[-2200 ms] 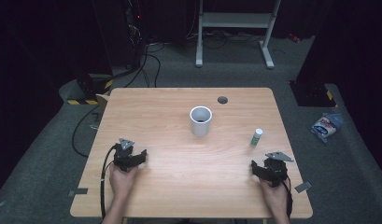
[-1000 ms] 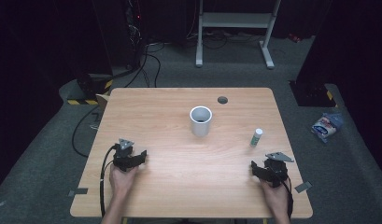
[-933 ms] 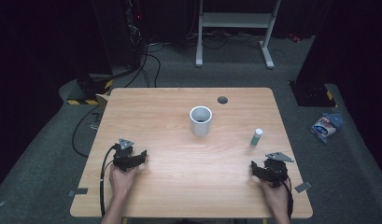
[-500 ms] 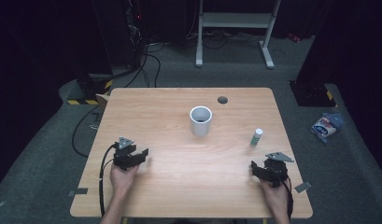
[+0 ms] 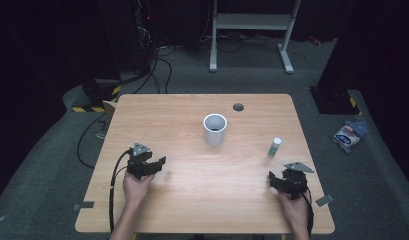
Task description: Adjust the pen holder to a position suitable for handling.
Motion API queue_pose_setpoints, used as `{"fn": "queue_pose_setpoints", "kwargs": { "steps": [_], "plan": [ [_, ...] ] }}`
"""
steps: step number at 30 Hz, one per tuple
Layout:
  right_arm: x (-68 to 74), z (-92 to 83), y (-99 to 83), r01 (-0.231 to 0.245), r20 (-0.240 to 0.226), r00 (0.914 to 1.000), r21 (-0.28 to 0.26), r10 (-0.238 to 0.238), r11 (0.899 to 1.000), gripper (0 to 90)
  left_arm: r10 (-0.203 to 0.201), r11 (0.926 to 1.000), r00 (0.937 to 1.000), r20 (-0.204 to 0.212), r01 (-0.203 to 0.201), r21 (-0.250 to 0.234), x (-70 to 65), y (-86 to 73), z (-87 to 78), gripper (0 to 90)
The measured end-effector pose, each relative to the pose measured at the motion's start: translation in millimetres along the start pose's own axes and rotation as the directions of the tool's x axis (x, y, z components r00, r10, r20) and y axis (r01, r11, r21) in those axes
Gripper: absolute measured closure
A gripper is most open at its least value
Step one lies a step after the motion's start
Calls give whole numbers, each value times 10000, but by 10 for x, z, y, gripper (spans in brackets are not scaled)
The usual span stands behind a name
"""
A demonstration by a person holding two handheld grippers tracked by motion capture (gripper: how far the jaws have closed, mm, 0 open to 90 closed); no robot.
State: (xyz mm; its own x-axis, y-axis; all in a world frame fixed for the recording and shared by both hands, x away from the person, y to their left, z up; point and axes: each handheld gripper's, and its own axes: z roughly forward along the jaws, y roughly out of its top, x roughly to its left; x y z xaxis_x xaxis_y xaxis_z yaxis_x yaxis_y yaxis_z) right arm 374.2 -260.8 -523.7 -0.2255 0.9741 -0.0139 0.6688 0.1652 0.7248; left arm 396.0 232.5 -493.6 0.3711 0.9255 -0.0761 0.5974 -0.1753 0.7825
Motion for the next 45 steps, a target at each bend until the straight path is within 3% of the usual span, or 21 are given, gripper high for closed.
{"fn": "queue_pose_setpoints", "kwargs": {
  "steps": [3, 6, 10, 13, 23, 26, 31, 34, 39, 45],
  "plan": [
    [1, -1, 0, 2, 4, 10000, 3, -2, 10000, 270, -117, 9992, 9999, 119, 122, -393, -30, 32, -27, 357],
    [9, -7, -6, 177, -130, 9998, -8, -177, 9998, 273, -238, 9987, 9988, 420, 257, -446, -44, 39, -2, 370],
    [9, -7, -6, 175, -132, 9998, -9, -175, 9998, 273, -312, 9994, 9975, 635, 303, 153, -36, 79, 103, 363],
    [8, -8, -7, 186, -132, 9997, -12, -186, 9998, 273, -180, 9995, 9972, 724, 162, 255, -46, 113, 141, 367],
    [15, -12, -8, 150, -159, 9998, 12, -150, 9999, 271, -1124, 9935, 9848, 1321, 1136, -12, -91, 149, 212, 372],
    [16, -12, -8, 155, -180, 9997, 13, -154, 9999, 271, -1203, 9924, 9840, 1317, 1227, -102, -101, 161, 231, 368],
    [16, -12, -8, 152, -178, 9997, 11, -152, 9999, 271, -997, 9919, 9879, 1191, 1081, -660, -132, 177, 239, 367],
    [16, -12, -8, 153, -181, 9997, 12, -153, 9999, 271, -762, 9913, 9933, 867, 849, -1007, -146, 180, 239, 372],
    [15, -13, -9, 212, -183, 9996, -8, -212, 9998, 271, -811, 9898, 9920, 967, 916, -1087, -169, 195, 277, 393],
    [17, -16, -12, 224, -192, 9996, -9, -224, 9997, 271, -215, 9996, 9952, 954, 233, -179, -276, 306, 347, 400]
  ]
}}
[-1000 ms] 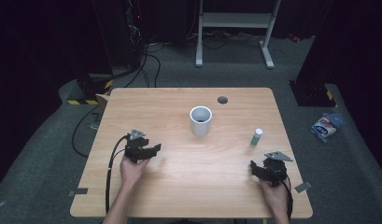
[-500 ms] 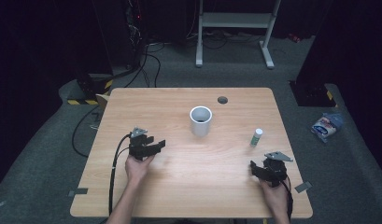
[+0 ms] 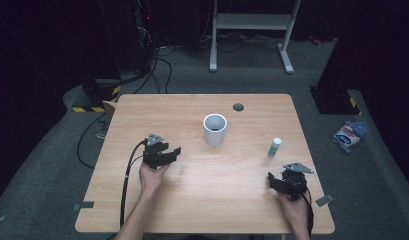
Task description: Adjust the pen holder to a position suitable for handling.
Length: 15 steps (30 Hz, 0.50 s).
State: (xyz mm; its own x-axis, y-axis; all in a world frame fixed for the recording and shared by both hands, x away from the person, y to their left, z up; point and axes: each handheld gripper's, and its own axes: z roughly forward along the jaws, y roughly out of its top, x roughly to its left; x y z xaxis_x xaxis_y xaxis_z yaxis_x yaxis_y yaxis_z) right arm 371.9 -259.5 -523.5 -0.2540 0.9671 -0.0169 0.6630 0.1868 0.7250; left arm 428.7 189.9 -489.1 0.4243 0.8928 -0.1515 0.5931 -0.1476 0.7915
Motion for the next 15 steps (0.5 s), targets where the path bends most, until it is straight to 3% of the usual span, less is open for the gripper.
{"fn": "queue_pose_setpoints", "kwargs": {
  "steps": [2, 6, 15],
  "plan": [
    [1, 0, 0, -3, -1, 10000, -2, 3, 10000, 271, 156, 9996, 9999, -13, -156, 251, -20, 37, 21, 393],
    [0, 0, 0, 6, -3, 10000, 1, -6, 10000, 271, -82, 10000, 9997, 210, 82, -13, -46, 84, 26, 402],
    [4, -1, -1, -47, -4, 10000, 9, 47, 10000, 271, 562, 9981, 9984, -75, -560, 241, -153, 252, 85, 401]
  ]
}}
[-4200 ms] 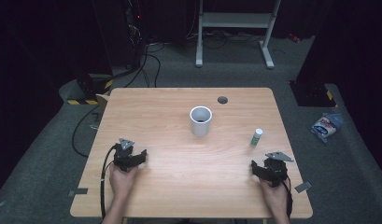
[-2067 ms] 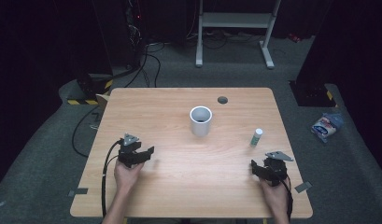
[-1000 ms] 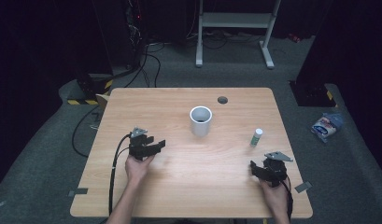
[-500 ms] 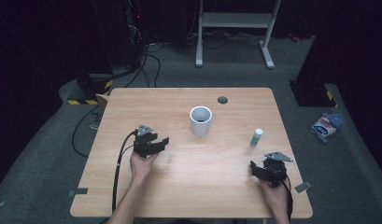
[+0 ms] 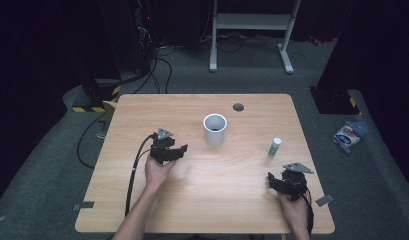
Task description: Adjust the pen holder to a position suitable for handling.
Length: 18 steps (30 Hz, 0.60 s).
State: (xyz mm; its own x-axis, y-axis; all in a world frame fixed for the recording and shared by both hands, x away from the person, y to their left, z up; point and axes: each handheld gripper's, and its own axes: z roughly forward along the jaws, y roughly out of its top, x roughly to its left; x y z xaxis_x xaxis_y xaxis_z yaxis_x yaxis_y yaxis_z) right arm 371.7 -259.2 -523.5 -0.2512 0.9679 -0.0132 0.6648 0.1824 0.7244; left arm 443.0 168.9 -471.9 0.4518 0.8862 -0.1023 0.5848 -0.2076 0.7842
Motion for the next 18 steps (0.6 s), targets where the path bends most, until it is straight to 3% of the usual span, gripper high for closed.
{"fn": "queue_pose_setpoints", "kwargs": {
  "steps": [7, 10, 14, 18],
  "plan": [
    [-2, 0, 0, 19, -3, 10000, 1, -19, 10000, 271, -54, 9997, 9997, 249, 60, -241, -67, 152, 25, 410],
    [-4, 1, 1, 50, -6, 10000, -6, -50, 10000, 271, 177, 9996, 9995, 248, -172, -222, -86, 209, 37, 410],
    [-4, 0, 0, 57, -3, 10000, 0, -57, 10000, 271, -94, 9993, 9994, 322, 106, -364, -76, 257, 30, 408],
    [-4, 1, 0, 53, -4, 10000, -4, -53, 10000, 271, 91, 9978, 9995, 295, -72, -658, -88, 368, 6, 402]
  ]
}}
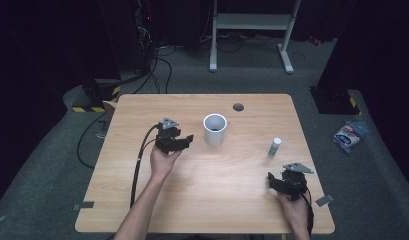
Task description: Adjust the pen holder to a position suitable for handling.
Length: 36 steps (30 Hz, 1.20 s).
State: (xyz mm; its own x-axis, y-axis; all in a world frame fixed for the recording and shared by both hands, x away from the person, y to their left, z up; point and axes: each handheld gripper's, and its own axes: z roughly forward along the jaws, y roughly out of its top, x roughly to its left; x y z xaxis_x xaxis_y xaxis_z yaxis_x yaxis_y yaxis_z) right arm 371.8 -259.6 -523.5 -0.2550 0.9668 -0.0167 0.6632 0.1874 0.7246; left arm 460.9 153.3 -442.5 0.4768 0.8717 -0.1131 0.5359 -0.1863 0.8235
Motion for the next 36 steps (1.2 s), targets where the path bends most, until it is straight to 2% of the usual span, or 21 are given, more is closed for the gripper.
{"fn": "queue_pose_setpoints", "kwargs": {
  "steps": [5, 9, 14, 20, 22, 25, 26, 30, 33, 36],
  "plan": [
    [0, 0, 0, 6, -2, 10000, 5, -6, 10000, 271, -37, 9999, 9996, 280, 41, -133, -23, 115, 35, 386],
    [-2, 0, 0, 33, 0, 10000, -3, -33, 10000, 271, -363, 9993, 9982, 472, 367, -73, -20, 142, 83, 377],
    [3, -1, 0, -11, 9, 10000, 8, 11, 10000, 271, -233, 9997, 9984, 507, 234, 2, -71, 217, 145, 356],
    [5, -3, -5, 27, 26, 10000, -12, -27, 10000, 271, -489, 9988, 9967, 644, 492, -37, -56, 296, 250, 355],
    [5, -3, -5, 37, 31, 10000, -15, -37, 10000, 272, -402, 9991, 9965, 736, 393, 130, -62, 316, 321, 354],
    [4, -3, -5, 51, 25, 10000, -17, -51, 10000, 272, -308, 9994, 9972, 679, 295, 201, -81, 351, 399, 352],
    [5, -3, -5, 53, 38, 10000, -22, -53, 10000, 272, -442, 9989, 9965, 712, 432, 156, -91, 360, 420, 352],
    [10, -5, -7, 7, 68, 10000, -20, -7, 10000, 272, -415, 9989, 9969, 668, 400, 235, -105, 386, 518, 353],
    [10, -5, -7, 5, 69, 10000, -20, -4, 10000, 272, -642, 9978, 9955, 700, 627, 227, -105, 379, 586, 356],
    [11, -5, -7, 1, 71, 10000, -20, -1, 10000, 272, -674, 9976, 9957, 642, 662, 200, -109, 372, 630, 371]
  ]
}}
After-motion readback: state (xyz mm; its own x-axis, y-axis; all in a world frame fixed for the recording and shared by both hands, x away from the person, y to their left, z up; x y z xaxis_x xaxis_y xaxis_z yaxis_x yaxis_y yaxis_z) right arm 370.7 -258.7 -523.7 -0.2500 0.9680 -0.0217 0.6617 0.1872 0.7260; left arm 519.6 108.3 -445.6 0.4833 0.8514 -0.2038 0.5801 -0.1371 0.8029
